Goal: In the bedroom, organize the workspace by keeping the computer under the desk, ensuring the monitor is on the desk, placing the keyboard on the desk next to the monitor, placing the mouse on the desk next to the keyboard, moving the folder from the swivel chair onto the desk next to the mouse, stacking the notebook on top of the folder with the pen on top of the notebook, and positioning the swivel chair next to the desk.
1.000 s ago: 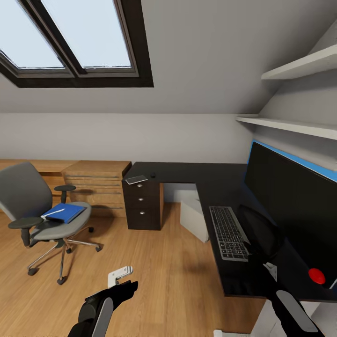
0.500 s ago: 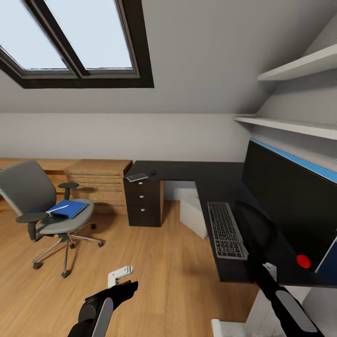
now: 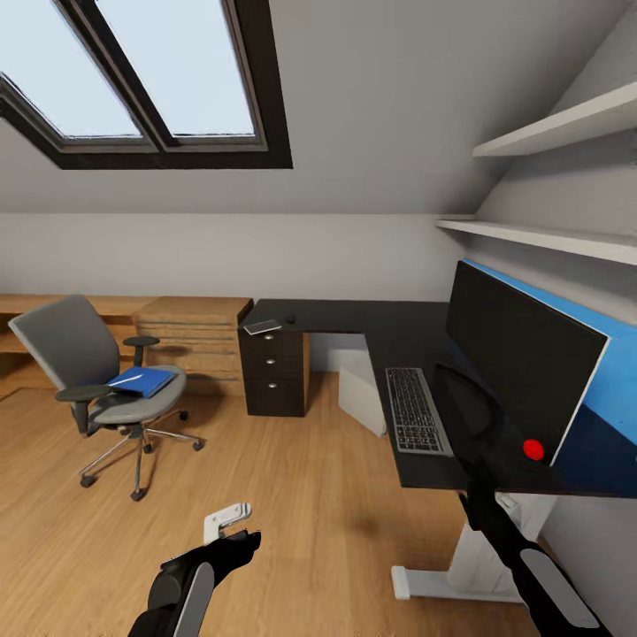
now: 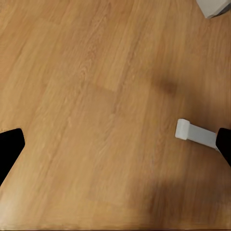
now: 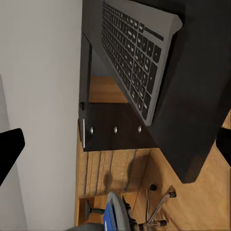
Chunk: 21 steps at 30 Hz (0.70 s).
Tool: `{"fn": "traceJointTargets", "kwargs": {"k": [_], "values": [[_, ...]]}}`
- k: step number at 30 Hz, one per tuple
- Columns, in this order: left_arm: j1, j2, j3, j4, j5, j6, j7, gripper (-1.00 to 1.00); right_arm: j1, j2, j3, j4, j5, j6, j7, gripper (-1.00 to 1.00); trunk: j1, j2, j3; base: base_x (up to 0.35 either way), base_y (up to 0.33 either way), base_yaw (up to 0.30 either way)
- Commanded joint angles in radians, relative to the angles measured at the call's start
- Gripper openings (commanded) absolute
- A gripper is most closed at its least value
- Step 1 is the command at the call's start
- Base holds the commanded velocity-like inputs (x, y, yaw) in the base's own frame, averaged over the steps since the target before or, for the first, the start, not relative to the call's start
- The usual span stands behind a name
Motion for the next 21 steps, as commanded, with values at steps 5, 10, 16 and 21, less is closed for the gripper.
{"fn": "traceJointTargets", "kwargs": {"k": [5,10,16,21], "values": [[-0.001,-0.001,0.001,-0.001,0.01,0.004,0.007,1.0,-0.001,0.001,0.001,0.001,-0.009,0.004,0.002,1.0,-0.001,-0.001,-0.001,-0.271,-0.149,0.0],[-0.001,-0.001,0.002,0.003,0.008,0.004,0.007,1.0,-0.001,0.012,0.014,0.001,0.038,-0.003,0.002,1.0,-0.001,-0.001,-0.001,-0.243,-0.186,0.0],[-0.001,0.024,0.003,0.058,0.008,0.0,0.009,1.0,-0.001,0.078,0.025,0.006,0.192,-0.083,-0.026,1.0,-0.001,-0.001,-0.001,-0.062,-0.038,0.0],[-0.001,0.065,0.003,0.162,0.007,-0.005,0.008,1.0,-0.001,0.153,0.034,0.097,0.404,-0.193,-0.04,1.0,-0.004,0.006,0.002,-0.01,-0.006,0.0]]}}
